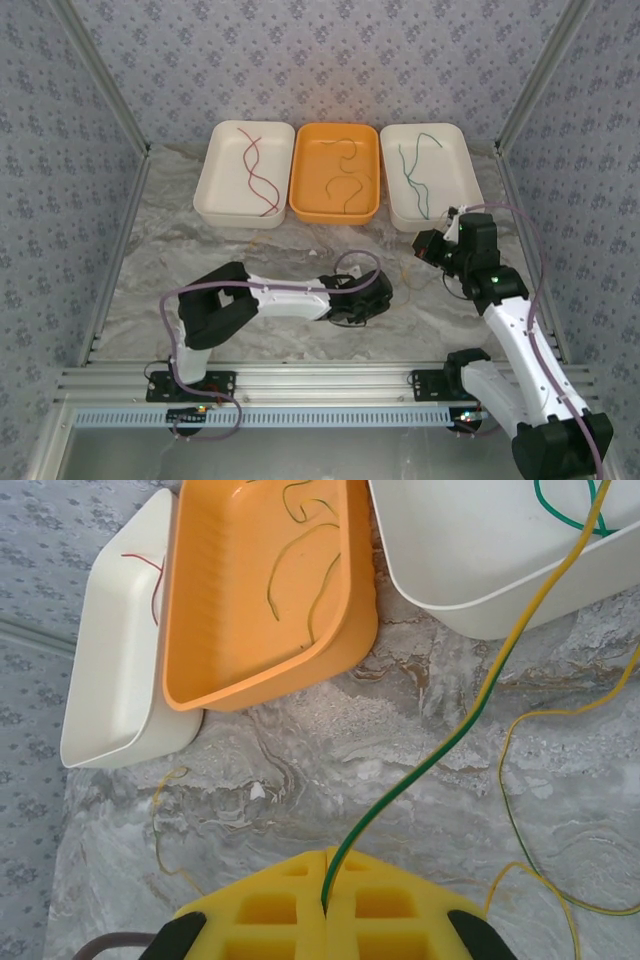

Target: Untangle the cables

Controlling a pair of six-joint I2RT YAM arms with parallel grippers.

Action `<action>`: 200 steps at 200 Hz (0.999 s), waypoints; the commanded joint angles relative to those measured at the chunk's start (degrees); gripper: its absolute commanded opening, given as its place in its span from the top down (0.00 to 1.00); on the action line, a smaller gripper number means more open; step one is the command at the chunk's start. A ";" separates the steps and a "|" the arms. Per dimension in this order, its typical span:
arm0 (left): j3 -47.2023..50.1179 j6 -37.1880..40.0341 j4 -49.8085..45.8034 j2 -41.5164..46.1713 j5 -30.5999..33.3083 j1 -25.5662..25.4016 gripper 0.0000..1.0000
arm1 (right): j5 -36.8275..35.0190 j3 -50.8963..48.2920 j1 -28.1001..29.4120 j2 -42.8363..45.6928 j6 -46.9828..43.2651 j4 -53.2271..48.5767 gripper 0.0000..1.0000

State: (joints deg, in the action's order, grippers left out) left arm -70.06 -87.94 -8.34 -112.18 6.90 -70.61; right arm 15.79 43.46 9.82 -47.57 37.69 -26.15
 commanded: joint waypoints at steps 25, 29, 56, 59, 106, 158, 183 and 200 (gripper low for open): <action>-4.09 -8.44 -5.59 -2.34 4.36 0.12 0.57 | 1.59 1.89 -0.11 2.43 0.99 -1.84 1.00; -3.68 -8.96 -5.46 -2.42 4.88 0.24 0.58 | 1.73 1.93 -0.14 2.68 1.21 -1.83 1.00; -2.80 -9.73 -4.17 -3.70 4.53 2.00 0.60 | 3.65 3.35 0.02 4.02 3.03 -0.73 1.00; -2.72 -9.80 -4.02 -3.82 4.53 2.14 0.60 | 3.90 3.85 0.06 4.05 3.16 -0.74 1.00; -2.21 -8.82 -0.19 -2.83 6.05 3.24 0.85 | 4.25 12.09 1.77 3.84 3.43 -3.88 1.00; 5.01 -8.68 1.00 8.18 9.11 4.23 1.00 | 5.34 24.04 2.28 -0.10 3.17 -5.34 1.00; 6.67 -6.48 -2.22 16.80 12.03 5.17 1.00 | 5.83 30.10 3.07 -3.25 3.51 -4.55 1.00; 7.20 -4.93 -4.39 22.61 12.90 6.40 1.00 | 6.12 32.82 3.68 -4.83 3.94 -3.33 1.00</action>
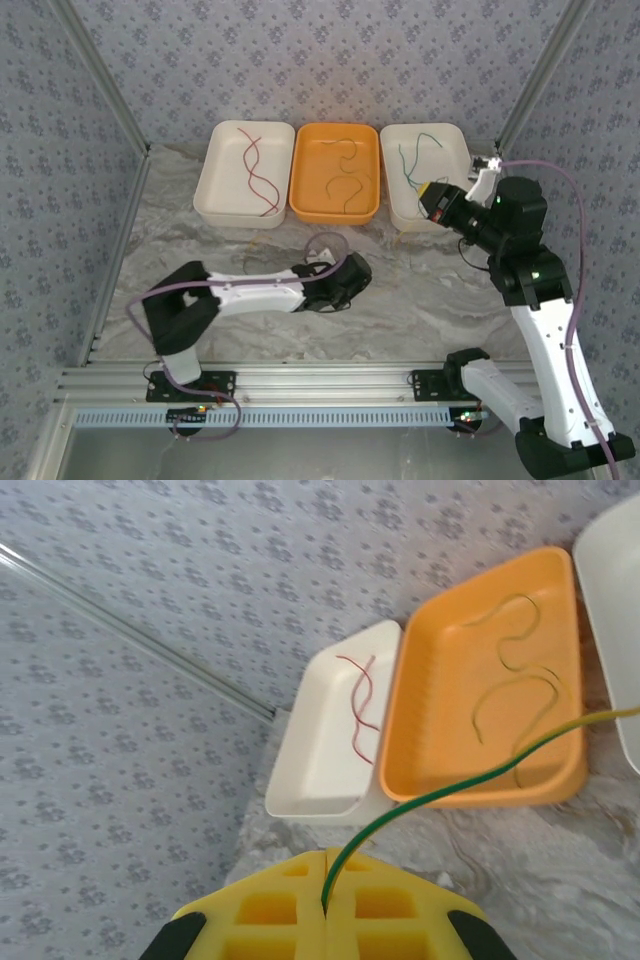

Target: Untangle the cables

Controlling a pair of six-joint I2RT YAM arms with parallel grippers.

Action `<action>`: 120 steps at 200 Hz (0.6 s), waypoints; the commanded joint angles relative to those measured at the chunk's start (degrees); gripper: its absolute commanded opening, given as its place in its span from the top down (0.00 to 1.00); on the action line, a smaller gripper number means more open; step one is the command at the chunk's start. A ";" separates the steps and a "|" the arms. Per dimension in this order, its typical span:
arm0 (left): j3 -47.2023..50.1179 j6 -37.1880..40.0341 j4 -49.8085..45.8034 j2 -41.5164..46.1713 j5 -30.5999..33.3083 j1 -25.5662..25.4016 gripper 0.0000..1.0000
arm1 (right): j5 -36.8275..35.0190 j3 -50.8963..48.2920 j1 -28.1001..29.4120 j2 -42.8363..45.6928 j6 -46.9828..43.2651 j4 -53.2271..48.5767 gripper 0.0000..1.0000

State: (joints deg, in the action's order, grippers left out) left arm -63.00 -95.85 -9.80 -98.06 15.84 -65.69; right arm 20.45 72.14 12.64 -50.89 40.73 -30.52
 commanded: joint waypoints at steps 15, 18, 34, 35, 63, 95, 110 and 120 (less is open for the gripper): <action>-0.23 4.74 -5.20 12.66 2.74 3.53 1.00 | 1.83 5.47 1.53 -2.91 1.86 2.86 1.00; -0.38 4.99 -5.79 13.55 2.52 4.03 1.00 | 1.92 5.66 1.70 -3.18 2.05 3.29 1.00; -0.81 7.23 -7.27 17.97 1.42 6.72 1.00 | 2.32 6.52 2.55 -4.75 3.13 5.61 1.00; -0.90 7.33 -7.48 18.20 1.45 6.85 1.00 | 2.27 6.56 2.60 -4.79 3.22 5.68 1.00; -4.05 11.88 -13.15 24.46 0.50 11.78 0.99 | 0.91 9.21 5.65 -7.91 3.14 7.10 1.00; -7.73 17.13 -16.15 29.08 -2.51 18.05 0.86 | -1.22 12.19 9.75 -11.32 2.43 8.25 1.00; -9.93 19.47 -16.82 30.19 -5.40 21.44 0.70 | -1.76 12.98 11.49 -12.78 2.54 9.46 1.00; -11.12 20.89 -17.61 31.02 -6.06 23.09 0.50 | -1.86 13.57 12.29 -13.84 2.76 10.49 1.00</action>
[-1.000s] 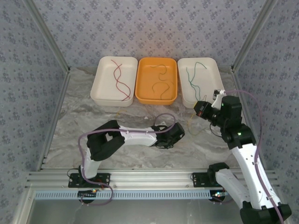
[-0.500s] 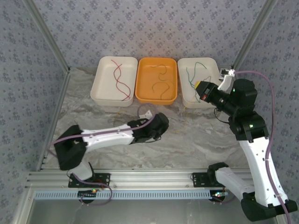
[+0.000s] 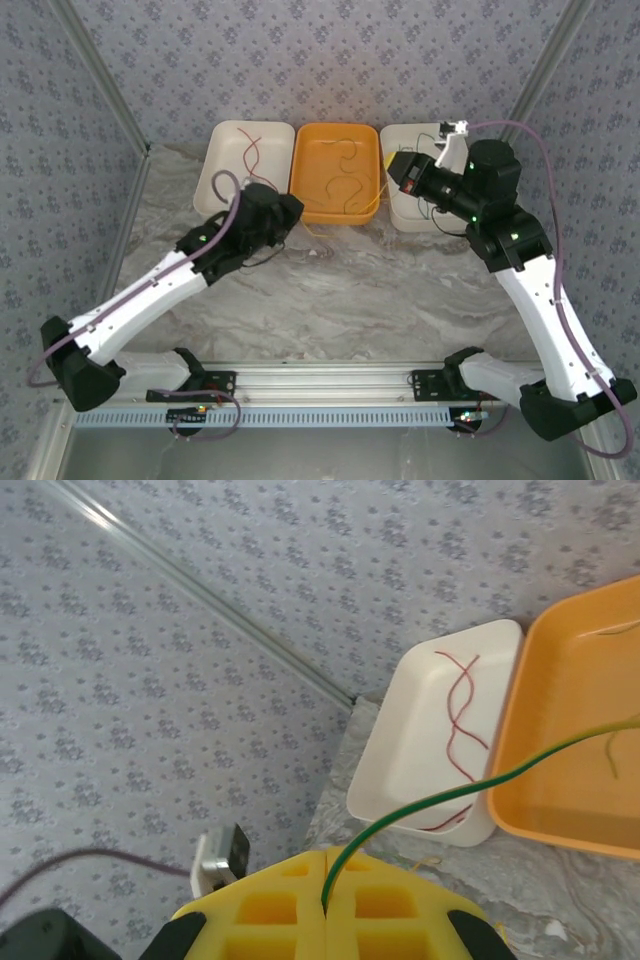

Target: Untangle the cables

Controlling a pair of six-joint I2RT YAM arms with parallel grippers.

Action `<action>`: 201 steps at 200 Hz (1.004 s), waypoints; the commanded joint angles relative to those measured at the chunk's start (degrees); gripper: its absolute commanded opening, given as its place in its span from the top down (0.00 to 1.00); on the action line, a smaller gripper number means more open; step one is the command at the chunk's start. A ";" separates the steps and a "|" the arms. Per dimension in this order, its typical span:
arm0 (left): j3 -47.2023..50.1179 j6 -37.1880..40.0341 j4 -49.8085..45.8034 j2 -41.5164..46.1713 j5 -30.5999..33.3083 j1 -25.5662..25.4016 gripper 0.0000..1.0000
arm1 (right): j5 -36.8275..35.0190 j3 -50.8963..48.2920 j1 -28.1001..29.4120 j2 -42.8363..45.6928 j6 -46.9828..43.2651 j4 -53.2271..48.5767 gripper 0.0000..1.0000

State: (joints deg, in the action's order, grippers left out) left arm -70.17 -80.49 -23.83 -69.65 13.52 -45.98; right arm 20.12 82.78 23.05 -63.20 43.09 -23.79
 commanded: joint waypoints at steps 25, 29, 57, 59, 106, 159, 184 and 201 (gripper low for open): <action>-4.52 7.86 -5.34 4.03 -4.97 5.18 0.30 | -1.21 6.53 3.82 -4.57 0.74 6.30 1.00; -3.99 7.89 -5.28 4.25 -5.35 5.48 0.30 | -1.28 7.78 4.15 -5.20 0.52 6.11 1.00; 3.08 5.84 -1.80 4.64 -9.20 5.56 0.28 | -1.19 16.34 5.98 -9.63 -0.73 4.06 1.00; 3.92 5.62 -1.32 4.57 -9.56 5.59 0.28 | -1.17 16.84 6.07 -9.76 -0.75 3.92 1.00; 17.77 5.27 10.06 -0.26 -10.92 -1.00 0.42 | -2.28 25.25 6.05 -12.88 -2.30 1.99 1.00; 22.18 8.85 11.17 -6.71 -2.41 -3.40 0.41 | -1.01 33.48 5.53 -15.47 -1.77 3.42 1.00; 27.31 7.83 21.69 -13.94 -6.02 -1.92 0.45 | 0.14 37.89 4.40 -17.32 -0.46 3.39 1.00; 28.46 6.46 25.89 -18.96 -7.30 -2.03 0.50 | 0.27 39.81 3.38 -17.91 0.35 4.14 1.00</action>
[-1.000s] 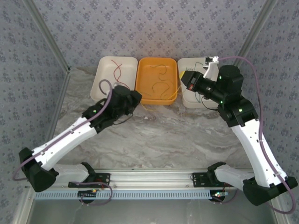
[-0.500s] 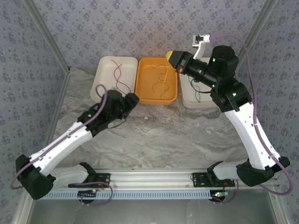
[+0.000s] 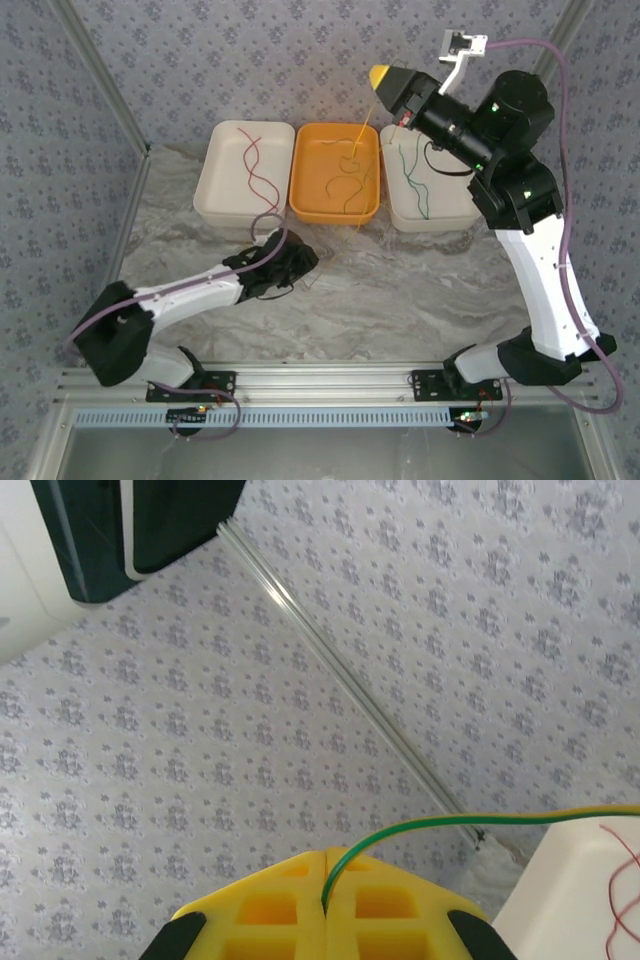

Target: Untangle the cables

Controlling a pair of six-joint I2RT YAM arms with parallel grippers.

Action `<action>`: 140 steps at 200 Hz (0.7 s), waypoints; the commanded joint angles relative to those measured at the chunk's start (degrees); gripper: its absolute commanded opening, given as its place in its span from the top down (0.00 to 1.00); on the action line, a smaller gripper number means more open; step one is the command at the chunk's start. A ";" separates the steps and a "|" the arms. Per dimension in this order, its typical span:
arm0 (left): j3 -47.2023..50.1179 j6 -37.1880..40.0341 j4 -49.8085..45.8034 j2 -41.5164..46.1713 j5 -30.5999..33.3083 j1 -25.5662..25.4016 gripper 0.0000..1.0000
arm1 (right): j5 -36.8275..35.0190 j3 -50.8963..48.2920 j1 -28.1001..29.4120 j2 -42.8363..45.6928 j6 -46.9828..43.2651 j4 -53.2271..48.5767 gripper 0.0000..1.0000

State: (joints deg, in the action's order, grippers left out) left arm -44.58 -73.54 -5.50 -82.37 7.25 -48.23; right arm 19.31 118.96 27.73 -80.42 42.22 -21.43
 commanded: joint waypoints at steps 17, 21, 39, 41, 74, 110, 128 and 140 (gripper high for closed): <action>3.52 -0.97 11.06 -10.31 -1.00 -0.11 0.57 | 1.26 4.64 -2.43 -0.83 2.31 3.38 1.00; 3.47 -1.07 11.44 -11.28 -1.04 -0.14 0.59 | 1.17 4.87 -2.74 -0.92 2.56 3.66 1.00; 3.48 -1.99 10.91 -14.52 -0.19 -0.11 0.73 | 0.95 5.52 -3.98 -0.80 3.29 5.08 1.00; 3.63 -2.21 10.87 -14.74 0.03 -0.18 0.74 | 0.92 5.64 -4.12 -0.79 3.31 5.28 1.00; 6.75 -4.55 9.98 -15.62 3.34 0.56 0.78 | 0.73 8.44 -7.93 -0.78 5.16 6.57 1.00; 10.73 -6.45 11.08 -14.48 3.74 2.81 1.00 | 1.12 12.41 -14.37 -1.21 9.01 8.32 1.00; 12.78 -7.64 9.70 -11.81 5.43 4.20 1.00 | 1.31 14.03 -17.31 -1.53 10.81 9.29 1.00; 13.45 -7.93 5.70 -8.88 7.55 5.41 1.00 | 1.86 15.54 -19.19 -2.21 12.20 9.14 1.00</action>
State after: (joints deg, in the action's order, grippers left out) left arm -35.29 -79.66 10.92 -91.98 7.09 -46.70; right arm 19.57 131.09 11.35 -81.76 50.30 -15.35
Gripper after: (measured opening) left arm 0.063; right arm 0.060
